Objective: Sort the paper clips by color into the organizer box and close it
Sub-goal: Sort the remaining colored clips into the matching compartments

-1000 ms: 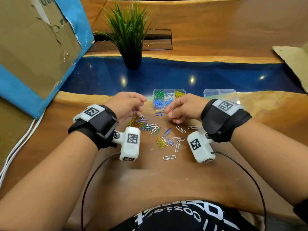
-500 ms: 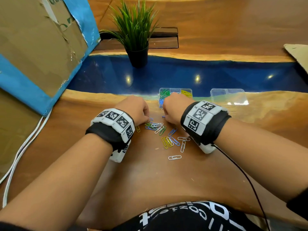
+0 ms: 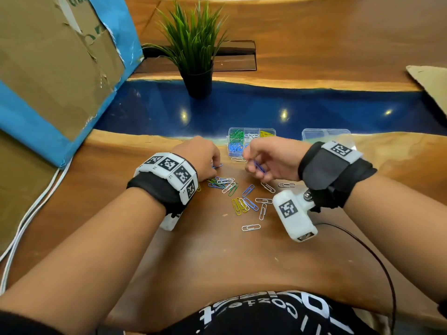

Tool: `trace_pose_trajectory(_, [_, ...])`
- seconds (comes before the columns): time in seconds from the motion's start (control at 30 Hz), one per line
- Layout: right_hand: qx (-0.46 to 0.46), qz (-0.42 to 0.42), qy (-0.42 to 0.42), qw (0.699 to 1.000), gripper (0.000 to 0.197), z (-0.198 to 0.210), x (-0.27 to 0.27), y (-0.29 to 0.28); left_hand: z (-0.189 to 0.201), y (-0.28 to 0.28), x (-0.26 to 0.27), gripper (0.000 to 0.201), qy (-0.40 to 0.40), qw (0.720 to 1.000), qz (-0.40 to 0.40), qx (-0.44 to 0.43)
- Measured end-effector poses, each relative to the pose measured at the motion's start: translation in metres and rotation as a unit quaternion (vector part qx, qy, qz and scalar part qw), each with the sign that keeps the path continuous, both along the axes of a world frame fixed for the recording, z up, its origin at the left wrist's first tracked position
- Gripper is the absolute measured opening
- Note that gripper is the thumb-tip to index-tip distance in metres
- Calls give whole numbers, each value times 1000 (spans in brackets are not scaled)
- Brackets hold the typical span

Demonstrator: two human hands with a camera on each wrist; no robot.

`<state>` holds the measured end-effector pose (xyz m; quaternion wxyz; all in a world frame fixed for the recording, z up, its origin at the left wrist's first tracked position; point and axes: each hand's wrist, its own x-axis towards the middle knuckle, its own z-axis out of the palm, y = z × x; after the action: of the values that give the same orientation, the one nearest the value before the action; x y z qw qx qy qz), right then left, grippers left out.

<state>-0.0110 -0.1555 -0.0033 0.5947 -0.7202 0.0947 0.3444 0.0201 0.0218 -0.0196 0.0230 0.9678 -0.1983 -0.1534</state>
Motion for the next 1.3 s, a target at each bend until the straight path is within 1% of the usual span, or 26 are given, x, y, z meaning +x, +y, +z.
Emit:
trace_pose_trajectory(0.03, [-76, 62, -50, 994, 9, 0, -2, 2, 1, -1, 0, 15, 3, 1000, 4, 4])
trace_pose_trajectory(0.07, [-181, 145, -119, 965, 6, -1, -5, 5, 1, -1, 1, 12, 3, 1000, 9, 4])
trace_pose_trajectory(0.1, [-280, 226, -191, 913, 2, -2, -7, 7, 2, -2, 1, 8, 5, 1000, 15, 4])
trace_pose_trajectory(0.13, [-358, 290, -244, 853, 7, -4, -9, 9, 2, -3, 1, 4, 4, 1000, 17, 2])
trace_pose_trajectory(0.17, [-408, 331, -274, 806, 11, -6, -11, 11, 2, -4, 1, 5, 5, 1000, 17, 1])
trace_pose_trajectory(0.2, [-431, 348, -287, 782, 11, -6, -12, 13, 1, -5, 1, 8, 6, 1000, 15, 0])
trace_pose_trajectory(0.27, [-447, 359, -301, 762, 9, -6, -12, 14, 0, -7, 2, 10, 5, 1000, 15, 1])
trace_pose_trajectory(0.4, [-464, 367, -304, 747, 15, -4, -13, 16, -1, -9, 4, 1, -3, 1000, 24, 5])
trace_pose_trajectory(0.47, [-462, 371, -302, 747, 19, -5, -14, 17, 0, -10, 6, 8, -4, 1000, 27, 12])
trace_pose_trajectory(0.53, [-455, 379, -298, 749, 14, -6, -13, 16, 0, -11, 7, 11, -1, 999, 30, 16])
trace_pose_trajectory(0.57, [-442, 376, -298, 758, 11, -6, -13, 15, 0, -12, 7, 10, 1, 999, 32, 15])
trace_pose_trajectory(0.6, [-418, 364, -291, 780, 15, -7, -13, 13, -1, -12, 8, 8, -2, 999, 33, 10])
trace_pose_trajectory(0.63, [-375, 341, -274, 817, 20, -8, -13, 10, -2, -12, 8, 7, -4, 999, 35, 4])
trace_pose_trajectory(0.7, [-223, 260, -203, 917, 25, -9, -14, 5, -2, -12, 8, 8, -3, 999, 37, -3])
trace_pose_trajectory(0.73, [-137, 214, -164, 953, 26, -9, -14, 2, -2, -12, 8, 8, 1, 999, 38, -4])
trace_pose_trajectory(0.77, [-60, 175, -133, 974, 27, -9, -15, -1, -2, -13, 7, 7, 6, 999, 42, -3])
trace_pose_trajectory(0.8, [-3, 146, -113, 983, 28, -10, -16, -4, -1, -13, 7, 6, 9, 999, 44, -1])
trace_pose_trajectory(0.87, [67, 109, -88, 988, 27, -12, -16, -8, -1, -16, 6, 13, 3, 999, 43, 12])
trace_pose_trajectory(0.93, [111, 85, -69, 988, 25, -14, -16, -11, -1, -20, 5, 20, -7, 999, 38, 35])
trace_pose_trajectory(1.0, [151, 60, -45, 986, 26, -14, -16, -14, -2, -23, 4, 21, -15, 998, 34, 45])
trace_pose_trajectory(1.07, [178, 41, -24, 983, 31, -13, -16, -16, -2, -23, 3, 20, -24, 998, 40, 39])
trace_pose_trajectory(1.13, [172, 27, -5, 985, 29, -12, -16, -16, 0, -21, 4, 19, -11, 998, 57, 10])
trace_pose_trajectory(1.2, [166, -1, 20, 986, 26, -12, -16, -16, 5, -18, 4, 15, 41, 991, 109, -69])
trace_pose_trajectory(1.23, [172, -20, 35, 984, 26, -12, -15, -16, 8, -16, 5, 17, 84, 976, 148, -134])
trace_pose_trajectory(1.27, [183, -37, 48, 981, 26, -11, -15, -15, 10, -14, 4, 19, 137, 947, 192, -217])
trace_pose_trajectory(1.3, [191, -46, 55, 979, 25, -10, -14, -15, 11, -12, 4, 21, 188, 903, 237, -306])
